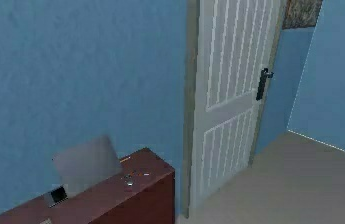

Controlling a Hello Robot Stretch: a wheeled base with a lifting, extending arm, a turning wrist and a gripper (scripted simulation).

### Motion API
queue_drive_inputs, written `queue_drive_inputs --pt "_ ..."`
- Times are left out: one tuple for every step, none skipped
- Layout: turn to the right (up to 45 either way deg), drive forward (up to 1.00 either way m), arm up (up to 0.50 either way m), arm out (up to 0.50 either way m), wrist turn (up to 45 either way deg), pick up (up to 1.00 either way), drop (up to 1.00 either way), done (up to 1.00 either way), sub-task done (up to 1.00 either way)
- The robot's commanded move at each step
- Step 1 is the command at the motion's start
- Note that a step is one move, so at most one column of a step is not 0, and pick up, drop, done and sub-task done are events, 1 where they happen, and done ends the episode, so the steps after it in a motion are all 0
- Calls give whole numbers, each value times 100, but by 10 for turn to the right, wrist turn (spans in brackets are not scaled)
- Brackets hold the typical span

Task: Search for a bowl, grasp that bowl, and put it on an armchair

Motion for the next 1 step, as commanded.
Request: queue_drive_inputs --pt "390 0 0 0 0 0 0 0 0"
